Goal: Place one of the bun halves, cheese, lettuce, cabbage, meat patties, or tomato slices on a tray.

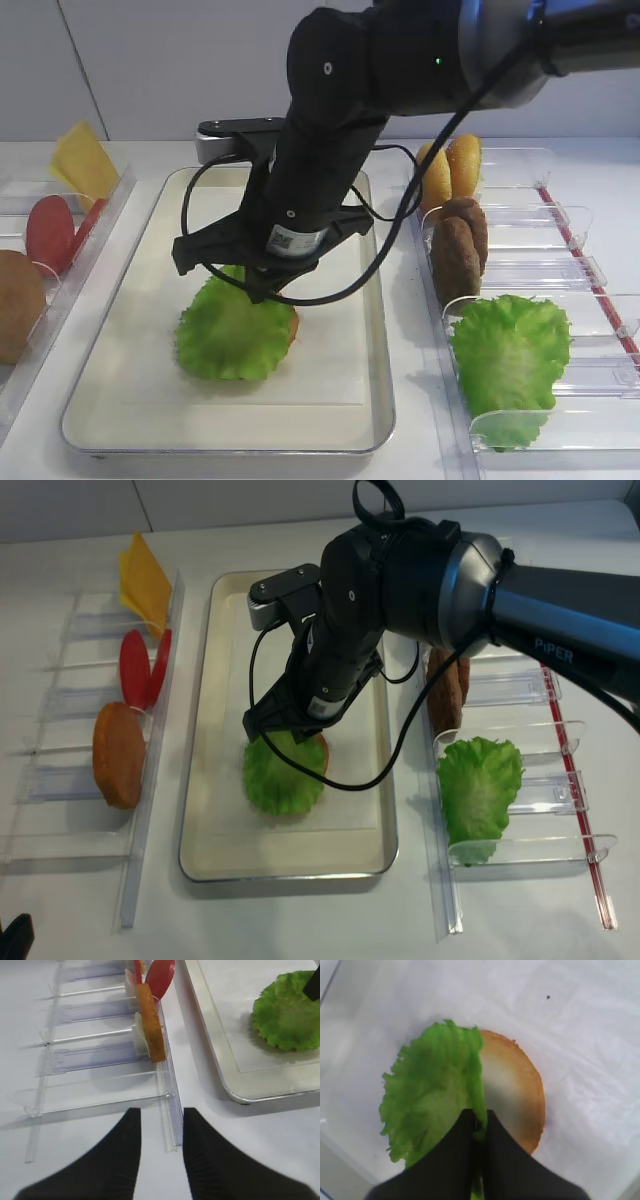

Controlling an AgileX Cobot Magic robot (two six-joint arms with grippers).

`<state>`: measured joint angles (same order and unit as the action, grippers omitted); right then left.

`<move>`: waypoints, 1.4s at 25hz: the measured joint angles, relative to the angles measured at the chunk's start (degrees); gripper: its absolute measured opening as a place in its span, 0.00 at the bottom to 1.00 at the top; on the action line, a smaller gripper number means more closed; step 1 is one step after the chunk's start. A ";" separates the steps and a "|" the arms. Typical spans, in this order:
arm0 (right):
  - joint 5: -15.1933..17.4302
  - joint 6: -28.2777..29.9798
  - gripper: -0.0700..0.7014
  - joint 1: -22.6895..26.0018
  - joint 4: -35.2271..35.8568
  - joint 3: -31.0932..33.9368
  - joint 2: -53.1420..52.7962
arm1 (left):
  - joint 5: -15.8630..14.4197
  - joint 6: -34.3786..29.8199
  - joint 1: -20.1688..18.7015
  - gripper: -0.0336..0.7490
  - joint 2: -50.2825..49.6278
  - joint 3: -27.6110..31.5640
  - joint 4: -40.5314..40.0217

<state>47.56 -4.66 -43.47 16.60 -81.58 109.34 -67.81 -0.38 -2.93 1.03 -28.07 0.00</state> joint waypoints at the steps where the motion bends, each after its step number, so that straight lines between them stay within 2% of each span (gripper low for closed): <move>1: -0.17 -0.13 0.14 0.00 -0.76 0.00 0.00 | 0.00 0.00 0.00 0.32 0.00 0.00 0.00; 3: -0.44 -0.48 0.14 0.00 -1.76 0.00 0.00 | 0.00 0.00 0.00 0.32 0.00 0.00 0.00; 5: -0.44 -0.60 0.19 0.00 -2.01 0.00 0.02 | 0.00 0.00 0.00 0.32 0.00 0.00 0.00; 8: -0.53 -0.60 0.38 0.00 -2.13 0.00 0.02 | 0.00 0.00 0.00 0.32 0.00 0.00 0.00; 12: -0.27 -0.60 0.71 0.00 -2.99 -0.28 0.13 | 0.00 0.00 0.00 0.32 0.00 0.00 0.00; 13: 0.37 -0.60 0.77 0.00 -4.05 -0.99 0.13 | 0.00 0.00 0.00 0.32 0.00 0.00 0.00; 15: 2.84 -0.86 0.83 0.00 -7.25 -3.43 0.22 | 0.00 0.00 0.00 0.32 0.00 0.00 0.00; 17: 6.66 -2.00 0.85 0.00 -11.11 -6.87 0.22 | 0.00 0.00 0.00 0.32 0.00 0.00 0.00; 22: 18.88 -4.52 0.86 0.00 -19.90 -15.14 0.22 | 0.00 0.00 0.00 0.32 0.00 0.00 0.00; 24: 21.79 -6.13 0.84 0.06 -22.81 -17.02 0.22 | 0.00 0.00 0.00 0.32 0.00 0.00 0.00; 28: 22.71 -9.38 0.78 2.56 -25.07 -17.94 -0.16 | 0.00 0.00 0.00 0.32 0.00 0.00 0.00; 35: 23.23 -9.28 0.74 15.08 -22.53 -17.94 -7.49 | 0.00 0.00 0.00 0.32 0.00 0.00 0.00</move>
<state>70.80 -13.94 -28.39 -5.93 -99.53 101.85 -67.81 -0.38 -2.93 1.03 -28.07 0.00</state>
